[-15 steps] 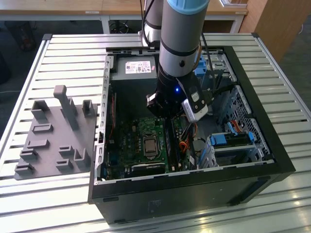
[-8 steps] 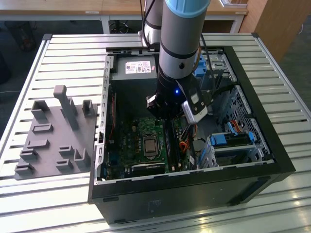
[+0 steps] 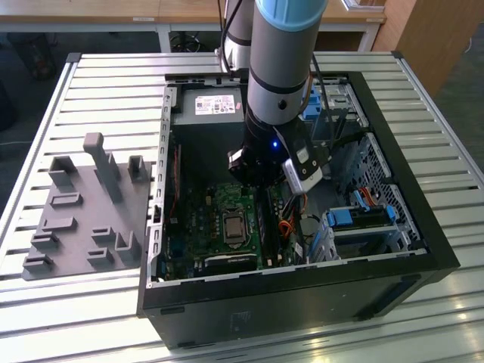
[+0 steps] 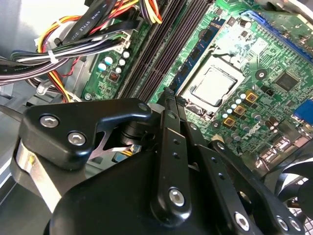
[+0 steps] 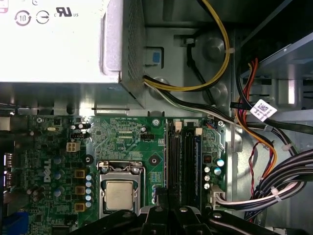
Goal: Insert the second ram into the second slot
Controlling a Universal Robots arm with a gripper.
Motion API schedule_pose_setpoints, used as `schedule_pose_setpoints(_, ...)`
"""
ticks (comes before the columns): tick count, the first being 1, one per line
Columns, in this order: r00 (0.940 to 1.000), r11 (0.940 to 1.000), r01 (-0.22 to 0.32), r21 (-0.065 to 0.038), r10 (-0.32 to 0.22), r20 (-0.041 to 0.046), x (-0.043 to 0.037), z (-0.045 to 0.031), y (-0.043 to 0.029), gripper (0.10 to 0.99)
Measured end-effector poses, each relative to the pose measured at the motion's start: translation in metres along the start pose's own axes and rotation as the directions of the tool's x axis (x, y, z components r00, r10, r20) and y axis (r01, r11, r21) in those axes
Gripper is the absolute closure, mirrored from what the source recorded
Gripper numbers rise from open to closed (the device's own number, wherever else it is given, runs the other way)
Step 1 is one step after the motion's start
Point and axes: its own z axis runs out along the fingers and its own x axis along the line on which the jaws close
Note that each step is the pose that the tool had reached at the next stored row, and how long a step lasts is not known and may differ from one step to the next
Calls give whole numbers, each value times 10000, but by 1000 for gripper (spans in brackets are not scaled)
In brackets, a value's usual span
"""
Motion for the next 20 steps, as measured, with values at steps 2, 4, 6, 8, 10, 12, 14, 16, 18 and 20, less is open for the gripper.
schedule_pose_setpoints(2, 10000, 10000, -1, 0, 1, 0, 1, 7, -3, 973)
schedule_pose_setpoints(4, 10000, 10000, 0, -1, 0, 0, 0, 20, -6, 973)
schedule_pose_setpoints(6, 10000, 10000, 0, 0, 0, 0, 0, 30, -12, 973)
schedule_pose_setpoints(8, 10000, 10000, 0, -1, 0, -2, -1, 35, -22, 973)
schedule_pose_setpoints(10, 10000, 10000, 0, 0, 0, -5, -1, 38, -34, 973)
schedule_pose_setpoints(12, 10000, 10000, -3, -1, 3, -12, -11, 42, -42, 973)
schedule_pose_setpoints(14, 10000, 10000, -9, -1, 9, -20, -34, 46, -47, 973)
schedule_pose_setpoints(16, 10000, 10000, -17, 1, 17, -23, -49, 51, -49, 973)
schedule_pose_setpoints(18, 10000, 10000, -27, -2, 27, -24, -55, 60, -49, 973)
schedule_pose_setpoints(20, 10000, 10000, -33, -1, 33, -24, -56, 72, -49, 973)
